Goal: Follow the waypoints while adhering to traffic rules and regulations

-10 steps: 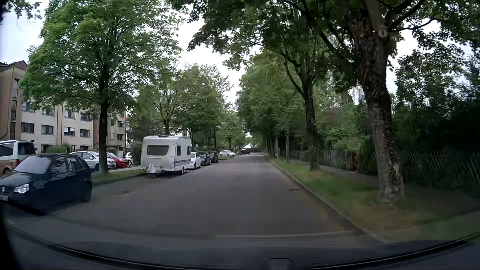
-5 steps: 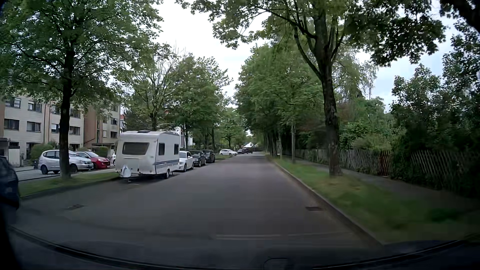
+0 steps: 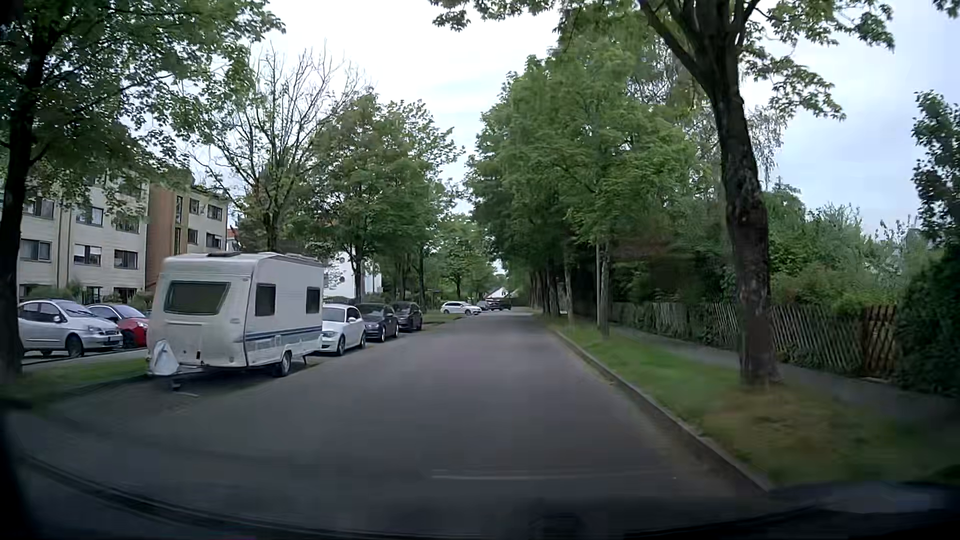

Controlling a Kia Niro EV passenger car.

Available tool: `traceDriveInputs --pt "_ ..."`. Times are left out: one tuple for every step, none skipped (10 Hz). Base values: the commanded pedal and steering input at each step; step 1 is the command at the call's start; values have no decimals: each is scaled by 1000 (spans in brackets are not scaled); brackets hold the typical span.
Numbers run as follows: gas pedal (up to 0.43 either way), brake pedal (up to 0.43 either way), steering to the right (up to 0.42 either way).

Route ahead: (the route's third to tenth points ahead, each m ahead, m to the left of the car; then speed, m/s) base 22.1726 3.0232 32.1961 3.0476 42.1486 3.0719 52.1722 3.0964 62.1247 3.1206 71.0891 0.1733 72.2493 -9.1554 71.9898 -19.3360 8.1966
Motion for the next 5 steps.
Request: traceDriveInputs --pt "138 0 -2" --pt "130 0 -1" --pt "118 0 -1" --pt "118 0 -1" --pt "118 0 -1"
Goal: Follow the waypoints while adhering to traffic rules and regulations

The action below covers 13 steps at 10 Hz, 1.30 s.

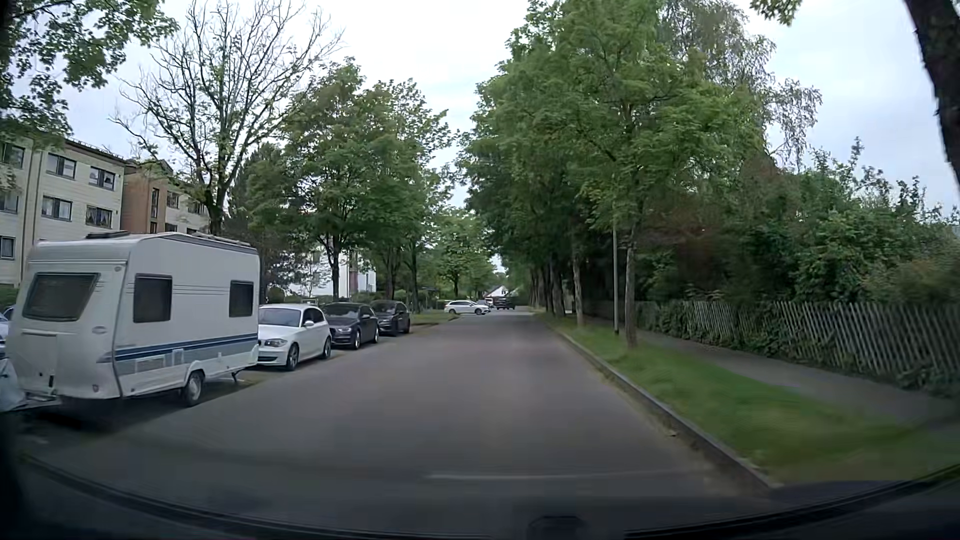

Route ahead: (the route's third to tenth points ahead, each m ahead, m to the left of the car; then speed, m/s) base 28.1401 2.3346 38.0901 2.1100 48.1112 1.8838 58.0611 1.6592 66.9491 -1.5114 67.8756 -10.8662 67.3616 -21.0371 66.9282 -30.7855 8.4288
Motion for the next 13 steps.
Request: traceDriveInputs --pt "118 0 -1" --pt "118 0 -1" --pt "118 0 -1" --pt "110 0 -1" --pt "110 0 0" --pt "110 0 -1" --pt "110 0 0" --pt "110 0 0" --pt "98 0 -1" --pt "98 0 0" --pt "98 0 0" --pt "87 0 0" --pt "79 0 -1"
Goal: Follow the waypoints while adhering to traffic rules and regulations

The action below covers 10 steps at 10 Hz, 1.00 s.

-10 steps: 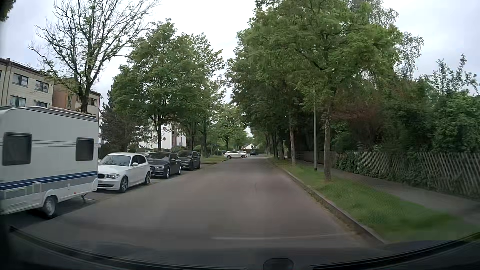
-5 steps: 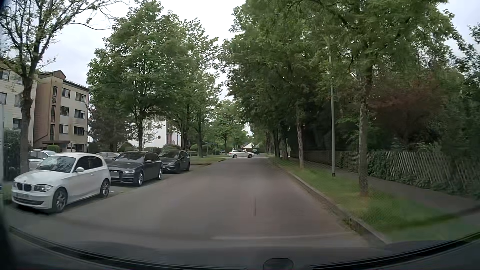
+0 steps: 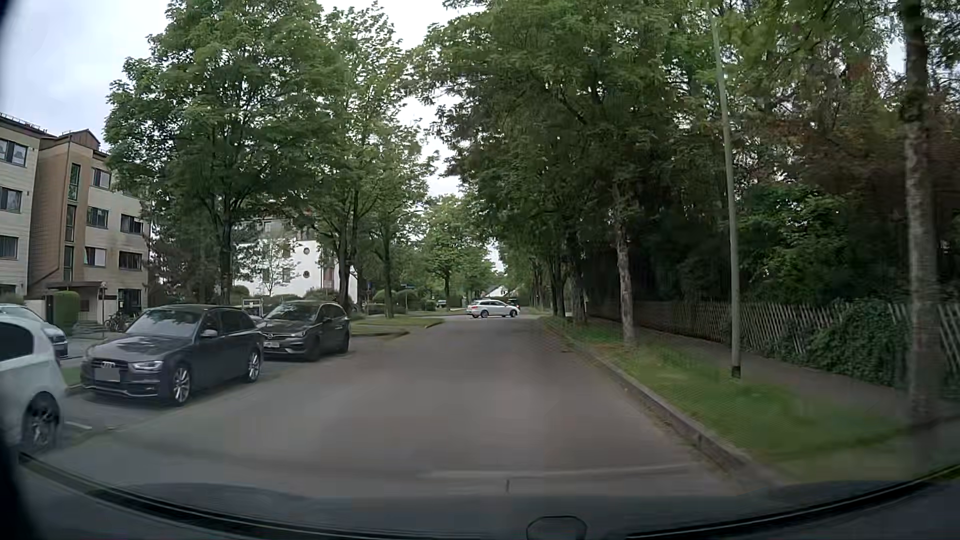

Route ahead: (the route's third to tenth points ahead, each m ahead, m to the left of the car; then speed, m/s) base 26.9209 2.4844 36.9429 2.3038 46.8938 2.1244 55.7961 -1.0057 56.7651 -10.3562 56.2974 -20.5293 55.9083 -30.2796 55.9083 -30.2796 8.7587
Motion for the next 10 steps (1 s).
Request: traceDriveInputs --pt "79 0 0" --pt "67 0 0" --pt "67 0 0" --pt "59 0 0" --pt "59 0 0" --pt "59 0 0" --pt "59 0 0" --pt "59 0 0" --pt "59 0 0" --pt "59 0 1"
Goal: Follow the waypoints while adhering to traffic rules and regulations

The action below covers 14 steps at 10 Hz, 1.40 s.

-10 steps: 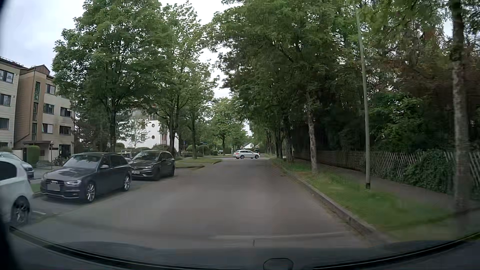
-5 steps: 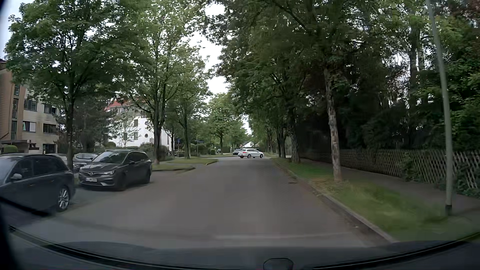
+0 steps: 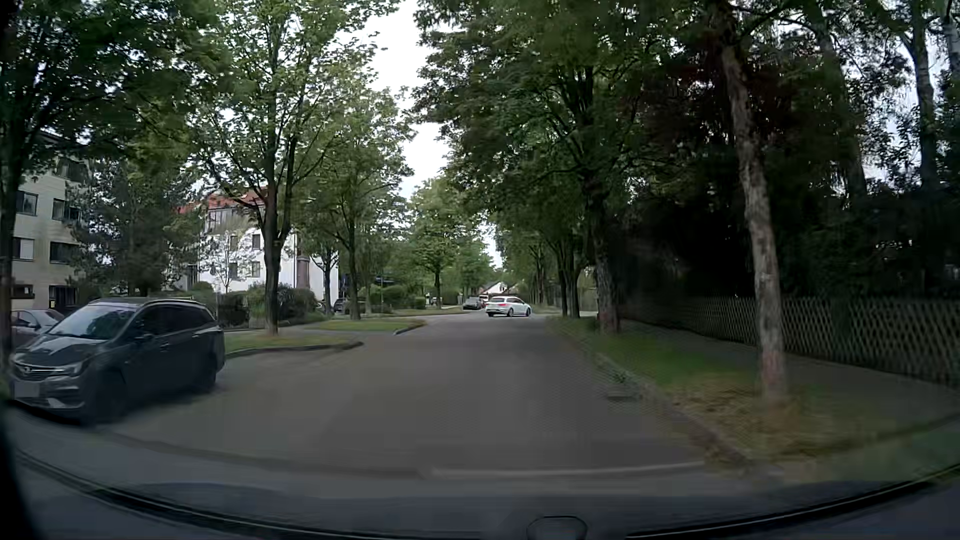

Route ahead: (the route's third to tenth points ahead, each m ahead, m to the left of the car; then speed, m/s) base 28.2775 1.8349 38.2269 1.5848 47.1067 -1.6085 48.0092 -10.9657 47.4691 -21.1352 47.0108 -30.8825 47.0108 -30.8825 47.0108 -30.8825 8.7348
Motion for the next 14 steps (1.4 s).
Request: traceDriveInputs --pt "59 0 2" --pt "59 0 2" --pt "59 0 2" --pt "59 0 2" --pt "59 0 2" --pt "59 0 2" --pt "59 0 2" --pt "59 0 2" --pt "59 0 2" --pt "47 0 2" --pt "0 0 2" --pt "0 0 2" --pt "0 0 2" --pt "0 0 2"
